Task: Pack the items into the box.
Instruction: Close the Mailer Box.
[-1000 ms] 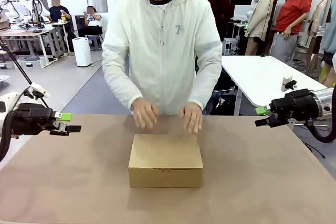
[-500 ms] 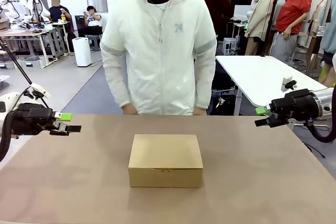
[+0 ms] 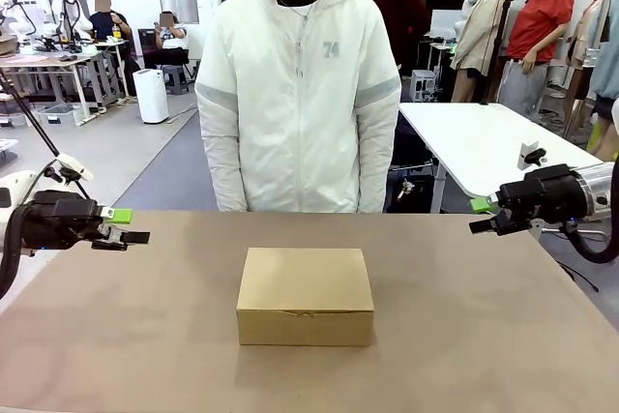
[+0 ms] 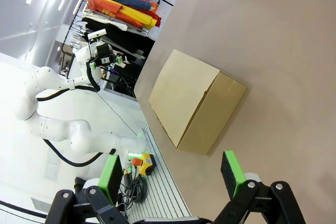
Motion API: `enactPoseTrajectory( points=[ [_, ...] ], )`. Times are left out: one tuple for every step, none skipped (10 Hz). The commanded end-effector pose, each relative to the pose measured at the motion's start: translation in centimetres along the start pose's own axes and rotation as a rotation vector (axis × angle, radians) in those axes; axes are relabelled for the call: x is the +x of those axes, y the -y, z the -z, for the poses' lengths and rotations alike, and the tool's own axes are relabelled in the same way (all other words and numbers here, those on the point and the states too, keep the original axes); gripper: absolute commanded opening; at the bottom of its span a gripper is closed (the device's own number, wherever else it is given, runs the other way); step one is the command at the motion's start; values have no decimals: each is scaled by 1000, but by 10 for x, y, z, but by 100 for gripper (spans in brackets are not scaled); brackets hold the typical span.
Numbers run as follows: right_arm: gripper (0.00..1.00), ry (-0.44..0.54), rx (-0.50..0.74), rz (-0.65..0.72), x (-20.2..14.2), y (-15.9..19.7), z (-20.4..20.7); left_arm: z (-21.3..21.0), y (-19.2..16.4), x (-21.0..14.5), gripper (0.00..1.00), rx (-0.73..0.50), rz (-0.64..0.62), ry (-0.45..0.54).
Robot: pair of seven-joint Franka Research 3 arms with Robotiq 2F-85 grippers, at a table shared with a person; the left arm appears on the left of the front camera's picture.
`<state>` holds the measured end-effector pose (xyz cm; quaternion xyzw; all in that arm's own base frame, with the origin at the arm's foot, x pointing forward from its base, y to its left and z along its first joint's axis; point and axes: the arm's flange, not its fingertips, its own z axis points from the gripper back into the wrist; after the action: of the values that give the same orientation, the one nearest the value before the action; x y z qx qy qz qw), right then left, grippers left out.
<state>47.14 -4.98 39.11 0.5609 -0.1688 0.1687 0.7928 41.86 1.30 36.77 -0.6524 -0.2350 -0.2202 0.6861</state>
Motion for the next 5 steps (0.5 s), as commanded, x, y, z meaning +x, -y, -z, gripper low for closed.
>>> enactPoseTrajectory(
  points=[
    [100,-15,2,-4,0,-5,-2,1,2,-1,100,3,13,14],
    [100,-15,2,-4,0,-5,-2,1,2,-1,100,3,13,14],
    [100,-15,2,-4,0,-5,-2,1,2,-1,100,3,13,14],
    [100,-15,2,-4,0,-5,-2,1,2,-1,100,3,13,14],
    [100,-15,2,-4,0,-5,-2,1,2,-1,100,3,13,14]
  ],
)
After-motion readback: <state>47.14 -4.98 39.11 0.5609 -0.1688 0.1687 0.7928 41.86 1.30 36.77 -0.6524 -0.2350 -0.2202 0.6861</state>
